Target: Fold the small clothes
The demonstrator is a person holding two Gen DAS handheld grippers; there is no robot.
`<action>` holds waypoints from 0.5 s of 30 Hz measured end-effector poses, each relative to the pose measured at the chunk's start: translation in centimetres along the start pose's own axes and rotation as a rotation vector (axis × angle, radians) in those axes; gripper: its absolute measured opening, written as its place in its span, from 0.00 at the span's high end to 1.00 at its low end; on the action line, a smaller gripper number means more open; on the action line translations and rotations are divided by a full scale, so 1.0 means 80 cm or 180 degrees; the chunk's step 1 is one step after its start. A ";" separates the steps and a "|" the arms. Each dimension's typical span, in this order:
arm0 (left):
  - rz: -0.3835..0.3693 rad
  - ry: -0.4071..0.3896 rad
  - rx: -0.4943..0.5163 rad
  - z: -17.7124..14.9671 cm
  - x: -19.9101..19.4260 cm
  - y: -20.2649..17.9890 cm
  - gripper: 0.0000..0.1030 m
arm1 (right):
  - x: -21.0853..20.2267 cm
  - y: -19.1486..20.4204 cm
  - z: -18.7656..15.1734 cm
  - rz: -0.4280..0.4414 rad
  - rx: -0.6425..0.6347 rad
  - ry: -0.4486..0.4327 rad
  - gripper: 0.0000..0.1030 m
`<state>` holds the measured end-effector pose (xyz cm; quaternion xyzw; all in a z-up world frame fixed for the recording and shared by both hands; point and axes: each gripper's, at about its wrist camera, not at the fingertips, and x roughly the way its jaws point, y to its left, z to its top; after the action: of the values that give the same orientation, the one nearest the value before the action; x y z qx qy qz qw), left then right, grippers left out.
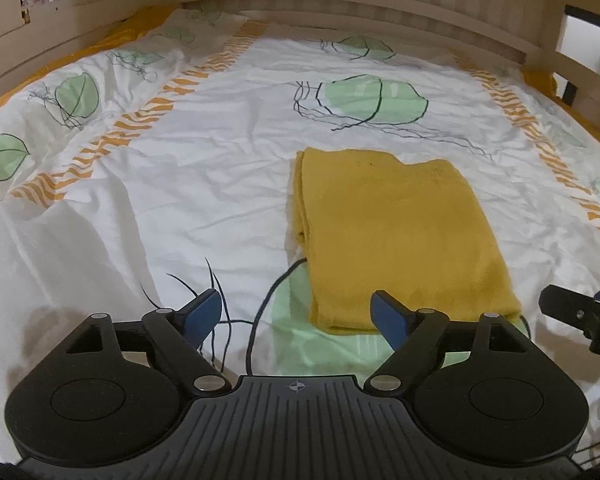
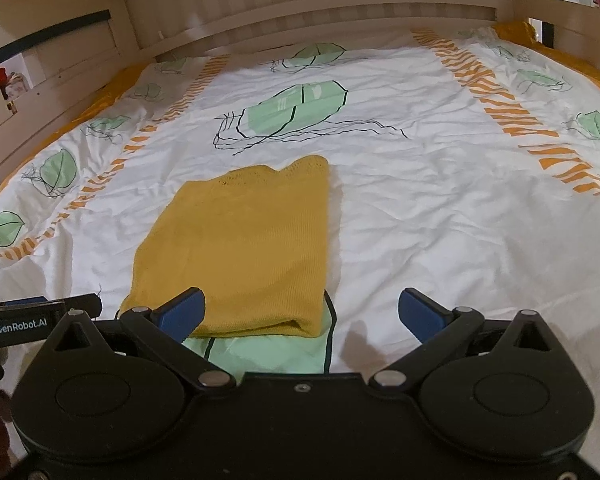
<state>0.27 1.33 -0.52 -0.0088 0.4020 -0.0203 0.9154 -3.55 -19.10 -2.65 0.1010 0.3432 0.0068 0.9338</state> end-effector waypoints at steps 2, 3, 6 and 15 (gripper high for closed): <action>0.0007 0.0010 0.0020 0.000 0.000 -0.001 0.21 | -0.001 0.001 0.000 -0.0011 -0.0010 0.0000 0.01; 0.0009 0.0001 0.0025 -0.001 -0.002 -0.001 0.21 | -0.001 0.001 0.000 -0.0009 -0.0006 0.0001 0.01; 0.0061 -0.0028 0.0045 0.000 -0.006 -0.003 0.21 | -0.001 0.001 0.000 -0.0015 -0.0008 0.0017 0.01; 0.0127 -0.0106 0.0103 0.006 -0.021 -0.006 0.22 | -0.004 0.006 0.002 -0.0038 -0.0048 0.0104 0.01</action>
<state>-0.49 0.95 1.08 0.0136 0.3864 -0.0084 0.9222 -3.65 -18.71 -2.27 0.0918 0.3589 0.0055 0.9288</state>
